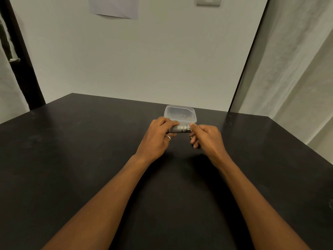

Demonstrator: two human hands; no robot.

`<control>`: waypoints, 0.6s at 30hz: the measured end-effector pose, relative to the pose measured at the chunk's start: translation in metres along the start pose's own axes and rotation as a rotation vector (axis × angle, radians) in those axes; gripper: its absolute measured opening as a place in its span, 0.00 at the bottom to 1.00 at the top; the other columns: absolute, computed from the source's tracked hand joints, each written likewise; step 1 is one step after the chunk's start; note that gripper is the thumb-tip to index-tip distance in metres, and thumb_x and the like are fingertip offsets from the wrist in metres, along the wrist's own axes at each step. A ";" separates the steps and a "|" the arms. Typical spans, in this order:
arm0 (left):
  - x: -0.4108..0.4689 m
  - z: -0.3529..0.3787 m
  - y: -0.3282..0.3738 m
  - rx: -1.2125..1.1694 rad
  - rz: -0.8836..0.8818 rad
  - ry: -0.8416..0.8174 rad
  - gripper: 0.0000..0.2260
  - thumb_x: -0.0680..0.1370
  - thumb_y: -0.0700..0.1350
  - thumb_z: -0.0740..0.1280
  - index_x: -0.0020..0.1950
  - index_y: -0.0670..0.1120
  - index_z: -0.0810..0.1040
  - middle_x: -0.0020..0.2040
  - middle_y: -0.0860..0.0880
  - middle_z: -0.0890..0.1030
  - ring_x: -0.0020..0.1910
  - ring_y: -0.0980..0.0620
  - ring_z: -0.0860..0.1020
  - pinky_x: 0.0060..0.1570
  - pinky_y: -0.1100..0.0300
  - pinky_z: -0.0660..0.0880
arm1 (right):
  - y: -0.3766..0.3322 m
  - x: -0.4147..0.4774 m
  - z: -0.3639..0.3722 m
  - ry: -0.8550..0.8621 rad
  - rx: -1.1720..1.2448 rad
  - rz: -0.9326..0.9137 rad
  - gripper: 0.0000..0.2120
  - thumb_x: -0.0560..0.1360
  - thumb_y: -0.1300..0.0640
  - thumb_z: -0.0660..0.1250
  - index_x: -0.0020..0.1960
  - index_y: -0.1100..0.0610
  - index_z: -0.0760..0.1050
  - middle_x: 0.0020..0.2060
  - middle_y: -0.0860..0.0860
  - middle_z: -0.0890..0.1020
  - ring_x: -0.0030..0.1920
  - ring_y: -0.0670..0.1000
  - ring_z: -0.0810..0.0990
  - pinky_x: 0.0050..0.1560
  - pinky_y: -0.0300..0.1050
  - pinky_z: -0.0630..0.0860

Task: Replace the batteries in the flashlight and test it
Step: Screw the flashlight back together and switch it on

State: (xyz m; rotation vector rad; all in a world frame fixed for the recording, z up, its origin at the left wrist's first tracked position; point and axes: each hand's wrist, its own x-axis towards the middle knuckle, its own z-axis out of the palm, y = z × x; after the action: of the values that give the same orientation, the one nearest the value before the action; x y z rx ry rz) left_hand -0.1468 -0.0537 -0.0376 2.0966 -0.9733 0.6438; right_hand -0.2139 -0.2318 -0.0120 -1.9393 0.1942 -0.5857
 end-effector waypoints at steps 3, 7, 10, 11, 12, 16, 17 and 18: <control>0.000 0.000 0.001 0.001 0.007 -0.001 0.18 0.79 0.39 0.71 0.69 0.46 0.77 0.62 0.47 0.77 0.59 0.51 0.72 0.56 0.63 0.67 | 0.000 -0.001 0.002 0.045 -0.040 0.015 0.26 0.81 0.41 0.65 0.34 0.58 0.82 0.24 0.51 0.81 0.23 0.44 0.76 0.27 0.34 0.74; 0.000 -0.001 0.002 -0.001 0.008 0.004 0.18 0.79 0.39 0.71 0.69 0.46 0.78 0.62 0.47 0.77 0.58 0.52 0.71 0.57 0.64 0.66 | -0.001 -0.001 0.003 0.123 -0.148 -0.020 0.25 0.79 0.38 0.65 0.37 0.57 0.81 0.26 0.51 0.83 0.24 0.42 0.78 0.27 0.38 0.77; -0.001 -0.001 0.002 0.013 0.004 -0.014 0.18 0.79 0.39 0.71 0.69 0.46 0.78 0.62 0.47 0.77 0.60 0.50 0.72 0.59 0.62 0.69 | -0.001 -0.001 0.004 0.128 -0.083 -0.069 0.14 0.80 0.44 0.68 0.43 0.53 0.81 0.32 0.49 0.84 0.28 0.42 0.81 0.27 0.35 0.74; -0.001 -0.001 0.002 0.017 0.001 -0.021 0.18 0.79 0.39 0.71 0.69 0.46 0.78 0.62 0.47 0.77 0.61 0.49 0.72 0.59 0.61 0.69 | -0.002 -0.002 0.004 0.116 -0.047 -0.079 0.12 0.80 0.46 0.68 0.44 0.53 0.81 0.32 0.50 0.84 0.28 0.42 0.80 0.27 0.34 0.73; -0.001 -0.001 0.002 0.019 -0.004 -0.021 0.18 0.79 0.39 0.71 0.69 0.46 0.78 0.62 0.47 0.77 0.60 0.49 0.72 0.59 0.60 0.70 | -0.002 -0.002 0.003 0.099 -0.013 -0.078 0.11 0.81 0.48 0.69 0.44 0.53 0.82 0.32 0.50 0.84 0.28 0.42 0.80 0.28 0.34 0.74; -0.001 -0.003 0.001 0.011 -0.038 0.008 0.18 0.79 0.38 0.71 0.68 0.45 0.78 0.61 0.46 0.77 0.59 0.48 0.73 0.57 0.59 0.72 | -0.001 0.000 -0.004 -0.060 0.162 -0.016 0.07 0.80 0.54 0.70 0.52 0.56 0.84 0.42 0.53 0.87 0.41 0.48 0.86 0.36 0.38 0.80; -0.001 -0.004 0.001 0.009 -0.044 0.011 0.18 0.79 0.38 0.71 0.68 0.45 0.79 0.61 0.46 0.77 0.59 0.48 0.73 0.57 0.59 0.72 | -0.001 0.001 -0.005 -0.098 0.171 -0.003 0.05 0.79 0.56 0.71 0.53 0.56 0.83 0.44 0.53 0.87 0.44 0.49 0.87 0.37 0.39 0.80; -0.001 -0.004 0.001 0.009 -0.046 0.012 0.18 0.79 0.38 0.71 0.68 0.45 0.79 0.61 0.46 0.77 0.59 0.48 0.72 0.57 0.59 0.71 | -0.002 0.001 -0.006 -0.122 0.163 0.003 0.05 0.79 0.57 0.72 0.54 0.56 0.83 0.45 0.53 0.87 0.44 0.49 0.87 0.37 0.38 0.80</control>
State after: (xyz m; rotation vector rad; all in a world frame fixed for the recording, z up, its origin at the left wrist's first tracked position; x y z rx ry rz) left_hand -0.1489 -0.0504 -0.0356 2.1141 -0.9140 0.6380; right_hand -0.2158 -0.2362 -0.0084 -1.8096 0.0706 -0.4651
